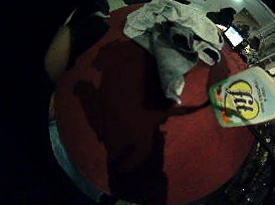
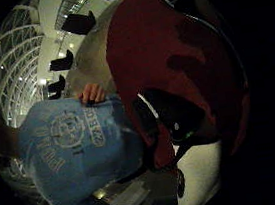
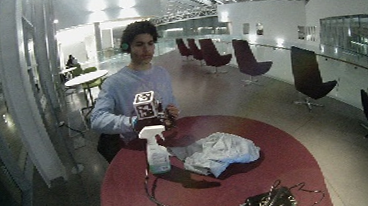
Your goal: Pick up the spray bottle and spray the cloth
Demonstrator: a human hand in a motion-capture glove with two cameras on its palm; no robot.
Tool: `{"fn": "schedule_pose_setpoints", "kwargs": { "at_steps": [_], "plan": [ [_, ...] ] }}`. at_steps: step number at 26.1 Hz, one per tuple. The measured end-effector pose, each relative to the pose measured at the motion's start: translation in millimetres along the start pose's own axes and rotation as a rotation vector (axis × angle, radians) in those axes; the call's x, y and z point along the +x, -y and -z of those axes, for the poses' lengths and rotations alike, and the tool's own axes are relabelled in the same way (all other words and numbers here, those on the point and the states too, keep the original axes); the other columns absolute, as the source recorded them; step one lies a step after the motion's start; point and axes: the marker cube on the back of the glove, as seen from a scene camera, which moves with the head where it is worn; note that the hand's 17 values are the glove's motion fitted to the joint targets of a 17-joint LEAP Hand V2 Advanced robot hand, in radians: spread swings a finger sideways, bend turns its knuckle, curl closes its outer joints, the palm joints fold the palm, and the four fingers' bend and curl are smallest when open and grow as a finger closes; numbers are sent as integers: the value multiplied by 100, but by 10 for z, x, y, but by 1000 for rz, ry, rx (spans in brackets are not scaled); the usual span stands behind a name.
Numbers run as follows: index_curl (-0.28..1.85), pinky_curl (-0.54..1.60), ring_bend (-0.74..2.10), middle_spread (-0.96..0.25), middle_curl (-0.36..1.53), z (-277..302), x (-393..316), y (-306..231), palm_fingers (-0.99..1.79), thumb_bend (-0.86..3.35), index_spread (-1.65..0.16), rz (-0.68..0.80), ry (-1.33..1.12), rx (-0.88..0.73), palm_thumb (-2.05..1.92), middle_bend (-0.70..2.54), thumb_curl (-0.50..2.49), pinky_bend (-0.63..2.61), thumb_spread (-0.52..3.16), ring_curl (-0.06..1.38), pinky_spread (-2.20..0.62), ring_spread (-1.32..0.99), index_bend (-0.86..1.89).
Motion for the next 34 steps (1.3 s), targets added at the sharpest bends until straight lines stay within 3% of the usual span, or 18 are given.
{"fn": "schedule_pose_setpoints", "kwargs": {
  "at_steps": [11, 20, 34],
  "plan": [
    [31, 22, 28, -5, 32, 28, 84, -434, 58, 8, -38, -49, 64, 35, 53, 33, 22, 17, 113, 24, 21, 0, 16],
    [29, 25, 31, -5, 33, 123, 592, -929, 57, 4, -39, -233, 304, 111, 56, 30, 24, 21, 113, 27, 21, -1, 11],
    [26, 31, 35, -4, 35, 230, 1579, -992, 59, -2, -40, -541, 751, 364, 57, 25, 26, 28, 109, 30, 20, -1, 12]
  ]
}}
